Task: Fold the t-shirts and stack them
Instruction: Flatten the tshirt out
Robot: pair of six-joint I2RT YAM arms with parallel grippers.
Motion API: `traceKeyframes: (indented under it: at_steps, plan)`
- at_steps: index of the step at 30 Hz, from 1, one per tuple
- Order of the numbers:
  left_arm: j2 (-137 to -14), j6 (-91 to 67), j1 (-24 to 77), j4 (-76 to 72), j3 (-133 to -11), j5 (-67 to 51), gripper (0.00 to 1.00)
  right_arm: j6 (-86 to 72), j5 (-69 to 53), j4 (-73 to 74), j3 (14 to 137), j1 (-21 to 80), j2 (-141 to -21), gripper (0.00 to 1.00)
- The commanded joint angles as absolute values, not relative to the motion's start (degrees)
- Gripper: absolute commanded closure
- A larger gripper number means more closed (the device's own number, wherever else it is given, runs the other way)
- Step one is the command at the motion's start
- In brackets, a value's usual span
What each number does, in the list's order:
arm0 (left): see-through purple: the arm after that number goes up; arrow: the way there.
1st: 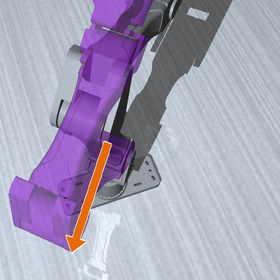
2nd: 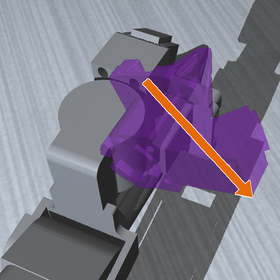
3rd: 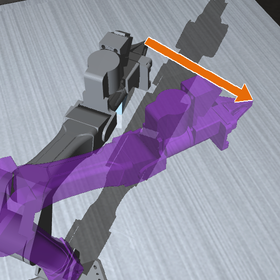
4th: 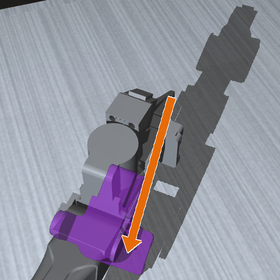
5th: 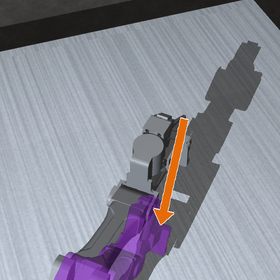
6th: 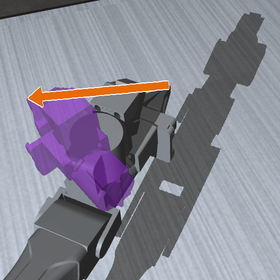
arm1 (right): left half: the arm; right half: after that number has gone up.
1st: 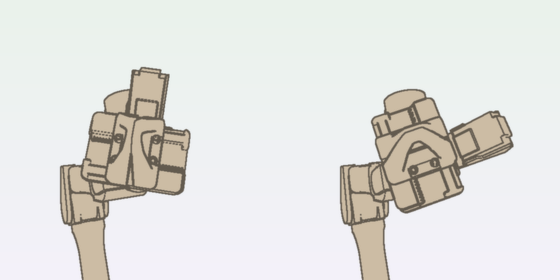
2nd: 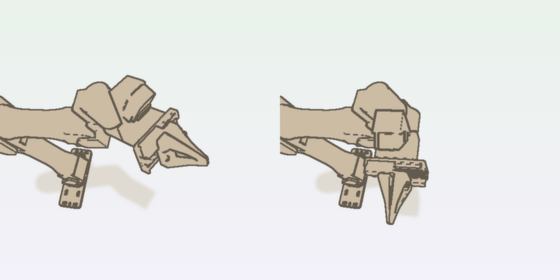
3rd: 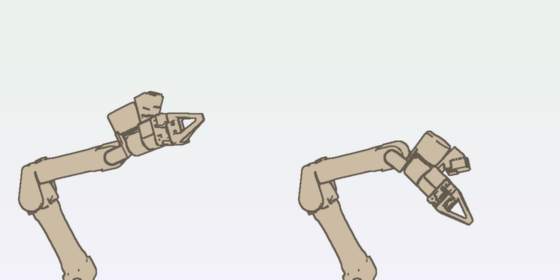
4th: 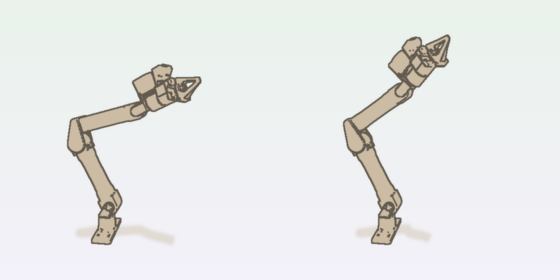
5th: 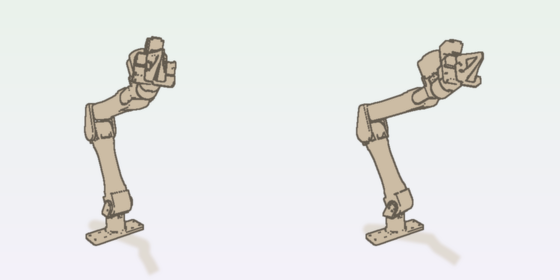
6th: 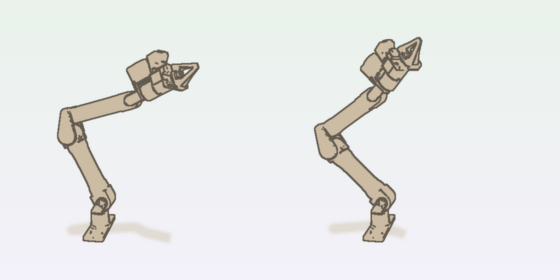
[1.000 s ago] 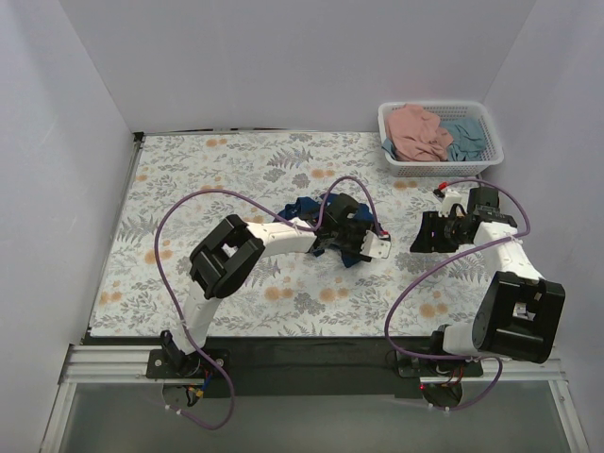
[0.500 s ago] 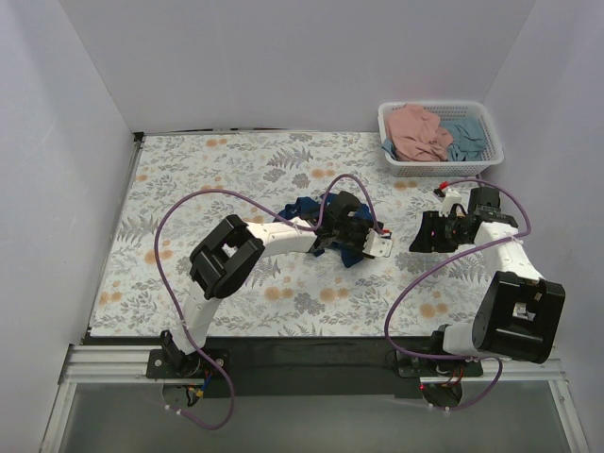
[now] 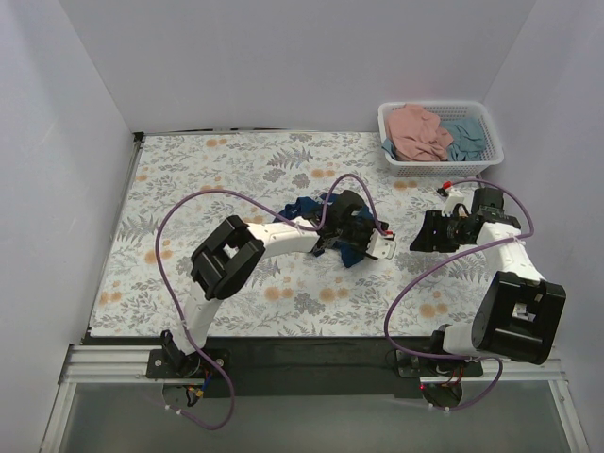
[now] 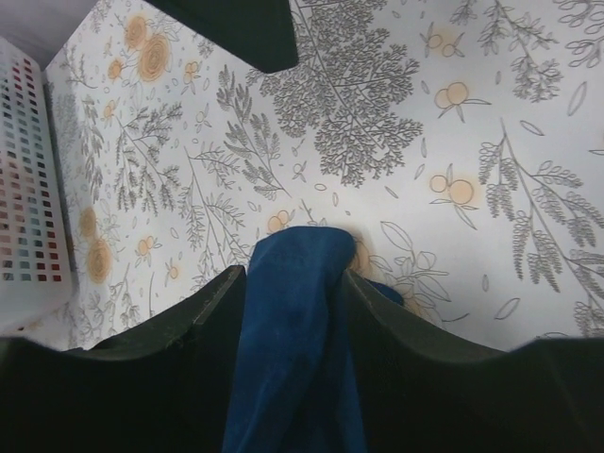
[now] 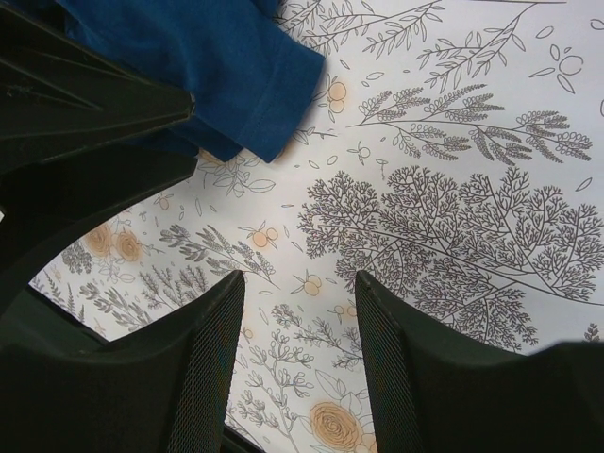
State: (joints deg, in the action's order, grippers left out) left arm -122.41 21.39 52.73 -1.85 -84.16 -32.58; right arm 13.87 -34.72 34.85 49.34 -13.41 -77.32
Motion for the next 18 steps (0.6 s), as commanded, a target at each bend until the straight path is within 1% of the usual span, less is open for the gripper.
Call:
traceKeyframes:
  at_steps: [1,5,10,16,17,18]
  plan:
    - [-123.9,24.0,53.0,-3.2,-87.1,-30.4,0.56,14.3,-36.1,35.6,49.8,-14.1,-75.6,0.43]
    - [-126.4,25.4,53.0,-3.3,-88.6,-27.6,0.57,14.3,-36.1,35.6,49.7,-14.3,-75.6,0.42]
    - [-126.3,27.0,53.1,-2.7,-87.9,-28.5,0.57,14.2,-36.3,35.6,49.7,-14.5,-75.6,0.42]
    - [-124.5,27.9,53.1,-2.6,-85.1,-31.1,0.51,14.2,-36.3,35.5,49.7,-14.7,-75.8,0.42]
    - [-124.3,28.3,53.1,-2.5,-84.7,-31.5,0.49,14.2,-36.4,35.6,49.7,-14.7,-75.8,0.42]
    - [-123.6,28.8,53.0,-1.5,-84.5,-32.2,0.45,14.3,-36.4,35.7,49.6,-14.7,-75.8,0.42]
